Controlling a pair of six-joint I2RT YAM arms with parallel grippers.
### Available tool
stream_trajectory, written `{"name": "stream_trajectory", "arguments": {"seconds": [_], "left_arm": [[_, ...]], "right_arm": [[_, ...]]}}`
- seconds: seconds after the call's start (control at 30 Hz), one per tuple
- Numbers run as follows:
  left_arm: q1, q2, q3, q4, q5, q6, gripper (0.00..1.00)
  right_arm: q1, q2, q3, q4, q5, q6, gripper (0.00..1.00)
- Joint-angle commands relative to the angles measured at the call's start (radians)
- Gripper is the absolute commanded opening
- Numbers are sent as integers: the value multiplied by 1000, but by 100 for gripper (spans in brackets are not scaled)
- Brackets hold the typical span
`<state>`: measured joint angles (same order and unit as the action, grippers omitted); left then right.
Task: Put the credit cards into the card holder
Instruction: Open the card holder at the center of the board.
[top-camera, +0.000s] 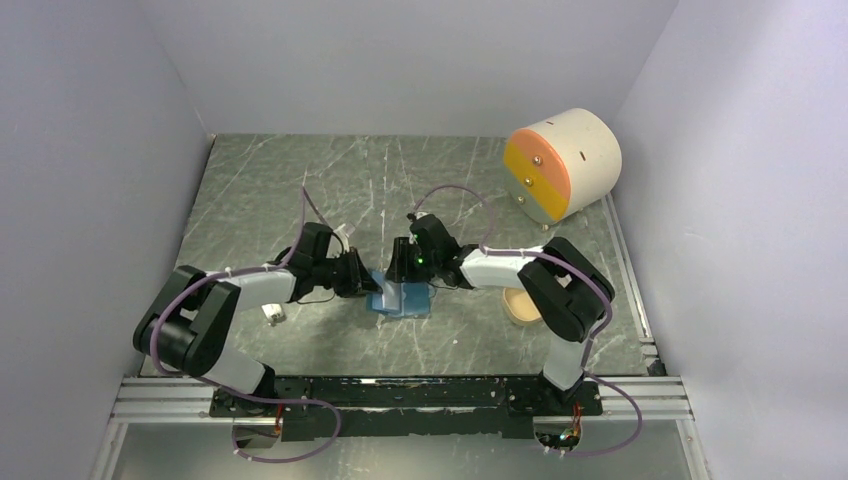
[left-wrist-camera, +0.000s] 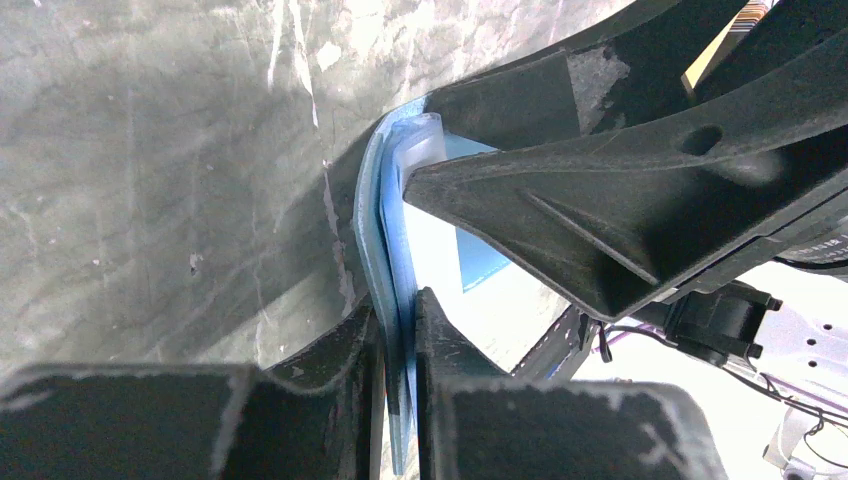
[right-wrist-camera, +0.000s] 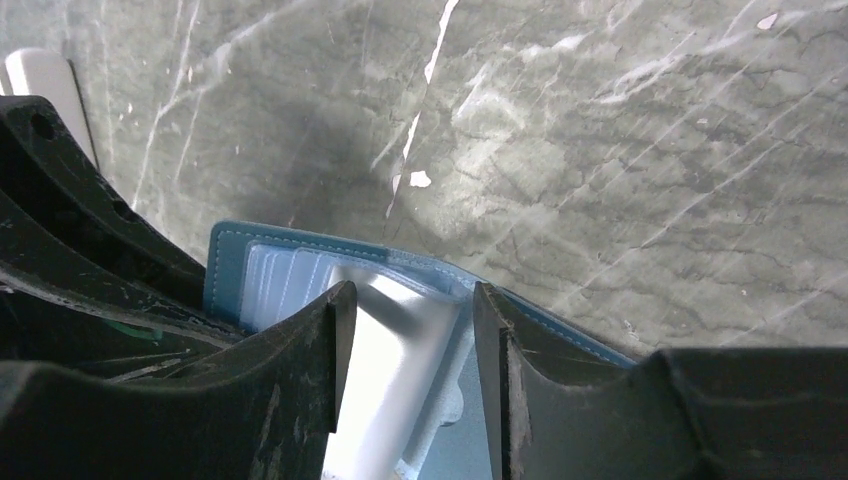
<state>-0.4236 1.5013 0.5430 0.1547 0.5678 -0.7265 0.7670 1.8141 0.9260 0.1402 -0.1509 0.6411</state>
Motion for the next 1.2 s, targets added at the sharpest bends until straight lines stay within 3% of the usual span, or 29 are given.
{"name": "stream_trajectory", "arguments": {"seconds": [0.0, 0.33, 0.57, 0.73, 0.83, 1.17], "left_arm": [[-8, -66, -12, -9, 19, -5, 9], [-8, -180, 13, -132, -70, 5, 9], [-9, -167, 62, -247, -120, 38, 9], [-9, -163, 82, -277, -141, -1, 9], [-9, -146, 110, -331, -172, -27, 9], [-10, -181, 98, -308, -144, -69, 9]], "right_arm": [[2, 4, -3, -153, 111, -77, 50], [3, -82, -37, -214, 213, -80, 47], [13, -232, -69, -150, 94, -12, 47], [106, -269, -38, -172, 160, -16, 62], [158, -236, 24, -268, 232, -26, 64], [220, -165, 57, -238, 213, -5, 70]]}}
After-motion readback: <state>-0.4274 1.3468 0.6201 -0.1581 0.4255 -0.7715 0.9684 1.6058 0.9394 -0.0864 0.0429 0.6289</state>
